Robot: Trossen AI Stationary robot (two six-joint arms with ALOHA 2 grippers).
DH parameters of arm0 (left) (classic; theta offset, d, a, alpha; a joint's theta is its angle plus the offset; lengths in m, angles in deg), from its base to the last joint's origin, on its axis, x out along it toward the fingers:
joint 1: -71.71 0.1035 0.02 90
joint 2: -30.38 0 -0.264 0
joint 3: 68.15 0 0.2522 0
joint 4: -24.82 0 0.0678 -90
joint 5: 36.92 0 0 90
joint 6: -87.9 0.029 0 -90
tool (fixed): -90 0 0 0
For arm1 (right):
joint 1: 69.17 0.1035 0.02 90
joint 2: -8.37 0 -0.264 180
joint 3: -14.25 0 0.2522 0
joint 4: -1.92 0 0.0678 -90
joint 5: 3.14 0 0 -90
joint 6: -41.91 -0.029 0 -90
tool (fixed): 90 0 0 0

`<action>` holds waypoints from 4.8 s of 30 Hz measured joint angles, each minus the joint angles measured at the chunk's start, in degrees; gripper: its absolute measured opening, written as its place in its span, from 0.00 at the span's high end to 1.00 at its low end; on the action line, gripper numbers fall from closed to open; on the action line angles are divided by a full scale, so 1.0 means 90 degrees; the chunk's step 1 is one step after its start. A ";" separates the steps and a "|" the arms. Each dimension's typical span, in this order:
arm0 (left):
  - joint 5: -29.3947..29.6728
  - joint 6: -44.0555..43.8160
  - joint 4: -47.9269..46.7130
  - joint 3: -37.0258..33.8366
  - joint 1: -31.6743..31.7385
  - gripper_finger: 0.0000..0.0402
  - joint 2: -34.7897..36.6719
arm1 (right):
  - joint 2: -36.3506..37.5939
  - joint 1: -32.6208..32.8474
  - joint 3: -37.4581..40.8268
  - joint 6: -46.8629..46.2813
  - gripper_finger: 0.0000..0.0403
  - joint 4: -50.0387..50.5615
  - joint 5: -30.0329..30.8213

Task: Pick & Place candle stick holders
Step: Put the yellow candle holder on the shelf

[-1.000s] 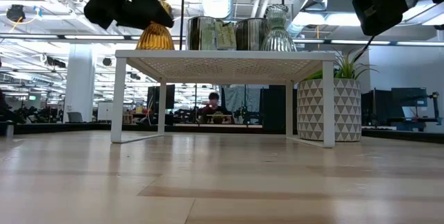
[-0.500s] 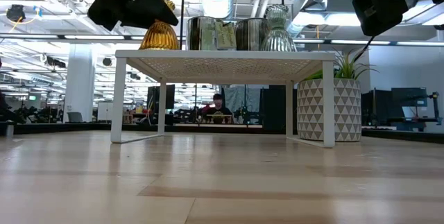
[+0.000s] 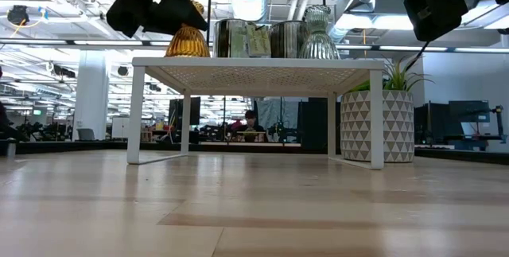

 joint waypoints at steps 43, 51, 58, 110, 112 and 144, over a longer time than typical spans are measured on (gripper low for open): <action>-0.0018 0.1509 0.1615 -0.0010 0.0000 0.36 -0.0005 | 0.0000 -0.0002 0.0000 0.0002 0.32 0.0007 0.0000; -0.0018 0.2852 0.2341 -0.0007 -0.0006 0.35 -0.0003 | 0.0000 -0.0002 0.0000 0.0002 0.32 0.0009 0.0000; -0.0090 0.3621 0.2605 -0.0007 -0.0182 0.40 0.0012 | 0.0000 -0.0002 0.0000 0.0002 0.32 0.0046 0.0000; 0.0926 0.2826 0.2316 0.0000 -0.0891 0.99 -0.1039 | 0.0000 0.0000 0.0000 0.0000 0.32 0.0046 0.0000; 0.0782 0.2875 0.2309 0.0000 -0.0780 0.99 -0.1039 | 0.0000 -0.0002 0.0000 0.0000 0.32 0.0046 0.0000; 0.0504 0.4395 0.2329 0.0000 -0.0135 0.99 -0.1037 | 0.0000 0.0000 0.0000 0.0000 0.32 0.0049 0.0000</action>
